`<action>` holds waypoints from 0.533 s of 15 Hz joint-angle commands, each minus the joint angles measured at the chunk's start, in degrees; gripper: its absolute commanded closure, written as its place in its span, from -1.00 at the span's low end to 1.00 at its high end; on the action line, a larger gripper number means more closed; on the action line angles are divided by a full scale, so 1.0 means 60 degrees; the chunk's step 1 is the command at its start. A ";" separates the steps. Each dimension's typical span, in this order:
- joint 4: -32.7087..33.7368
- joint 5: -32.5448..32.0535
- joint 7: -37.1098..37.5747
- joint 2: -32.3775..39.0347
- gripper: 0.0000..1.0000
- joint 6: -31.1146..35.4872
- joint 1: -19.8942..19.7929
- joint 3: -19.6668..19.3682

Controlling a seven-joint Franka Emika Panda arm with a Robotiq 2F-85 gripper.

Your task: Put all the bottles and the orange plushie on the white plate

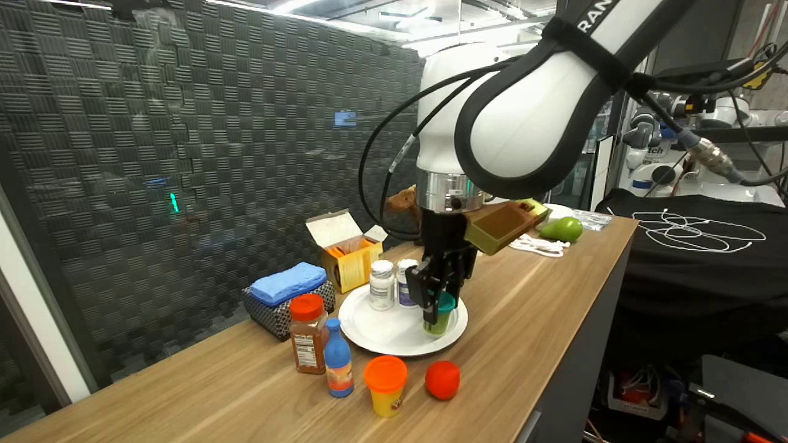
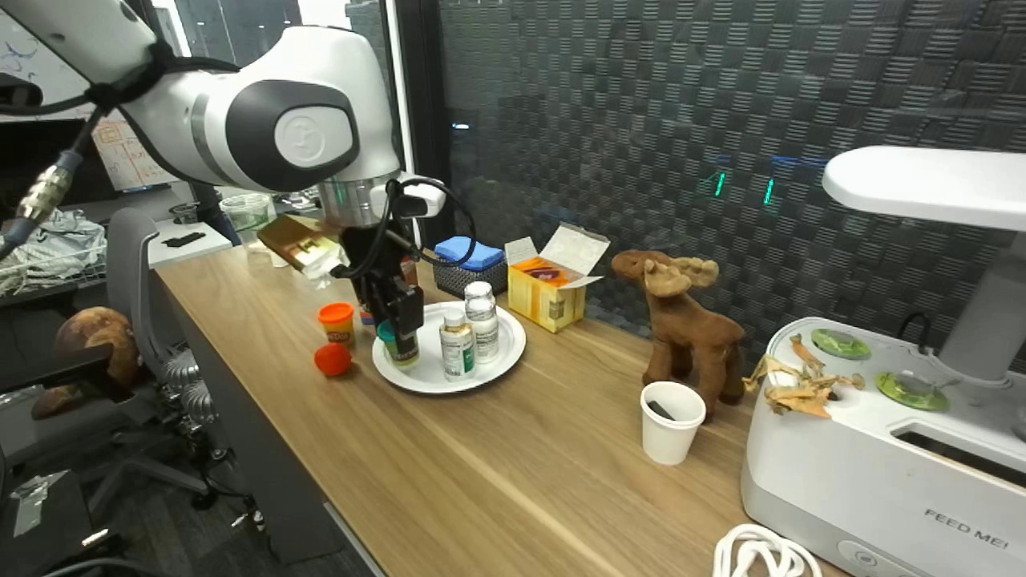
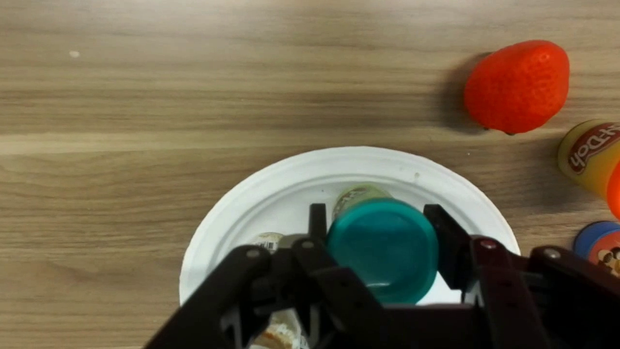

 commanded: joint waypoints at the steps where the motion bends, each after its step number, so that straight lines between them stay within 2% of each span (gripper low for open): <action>1: 0.0216 0.0188 -0.0099 0.0241 0.44 0.0232 0.0072 -0.0080; 8: 0.0295 0.0219 -0.0118 0.0459 0.44 0.0363 0.0088 -0.0118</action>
